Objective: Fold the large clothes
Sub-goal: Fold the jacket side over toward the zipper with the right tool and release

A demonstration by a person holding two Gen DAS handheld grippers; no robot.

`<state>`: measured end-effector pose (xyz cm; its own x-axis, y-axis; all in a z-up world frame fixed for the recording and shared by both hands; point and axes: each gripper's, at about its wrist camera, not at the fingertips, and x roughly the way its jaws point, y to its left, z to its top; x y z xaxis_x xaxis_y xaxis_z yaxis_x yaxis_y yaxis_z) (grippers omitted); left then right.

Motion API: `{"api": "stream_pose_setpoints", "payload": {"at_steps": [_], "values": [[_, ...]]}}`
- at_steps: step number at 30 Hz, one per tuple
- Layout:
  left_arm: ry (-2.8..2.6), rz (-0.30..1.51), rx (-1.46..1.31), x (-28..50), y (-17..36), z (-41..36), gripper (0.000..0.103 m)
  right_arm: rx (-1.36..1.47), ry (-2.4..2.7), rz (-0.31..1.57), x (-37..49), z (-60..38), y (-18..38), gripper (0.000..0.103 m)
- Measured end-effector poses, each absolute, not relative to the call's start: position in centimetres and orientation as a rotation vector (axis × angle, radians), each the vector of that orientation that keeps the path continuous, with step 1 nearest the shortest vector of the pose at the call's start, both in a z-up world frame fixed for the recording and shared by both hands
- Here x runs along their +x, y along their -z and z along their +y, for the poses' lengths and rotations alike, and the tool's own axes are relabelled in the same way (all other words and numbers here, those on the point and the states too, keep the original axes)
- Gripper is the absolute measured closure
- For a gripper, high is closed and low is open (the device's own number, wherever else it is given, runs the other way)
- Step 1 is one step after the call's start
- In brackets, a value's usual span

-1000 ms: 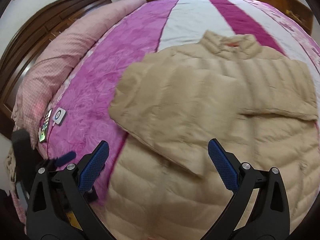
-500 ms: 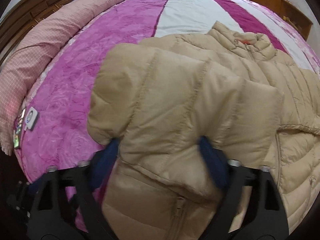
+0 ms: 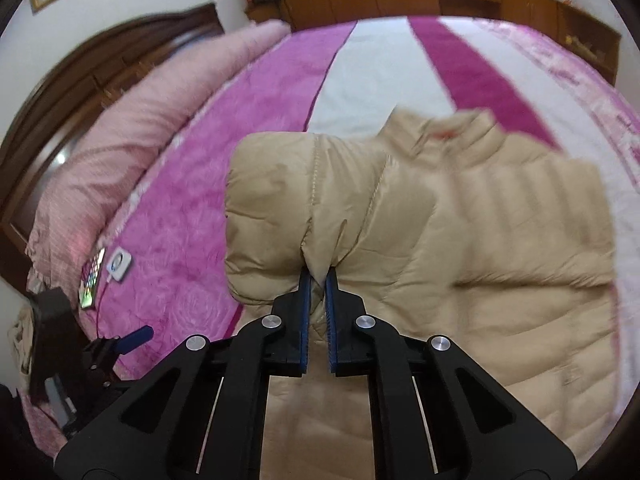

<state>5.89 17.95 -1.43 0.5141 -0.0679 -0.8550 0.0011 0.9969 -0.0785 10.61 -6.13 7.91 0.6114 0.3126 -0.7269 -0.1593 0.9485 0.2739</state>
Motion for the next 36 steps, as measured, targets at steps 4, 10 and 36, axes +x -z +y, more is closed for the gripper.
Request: {"api": "stream_pose_setpoints", "payload": {"at_steps": [4, 10, 36], "values": [[0.075, 1.009, -0.050, 6.6, 0.4, 15.8, 0.015, 0.194, -0.215, 0.817, 10.3, -10.8, -10.2, 0.095], [0.150, 0.958, -0.004, 8.5, -1.0, 11.1, 0.015, 0.267, -0.086, 0.800, 10.6, -18.6, -10.0, 0.096], [0.140, 0.960, 0.141, 15.2, 2.8, 2.0, 0.015, 0.388, 0.079, 0.752, 8.9, -29.4, -5.7, 0.071]]}}
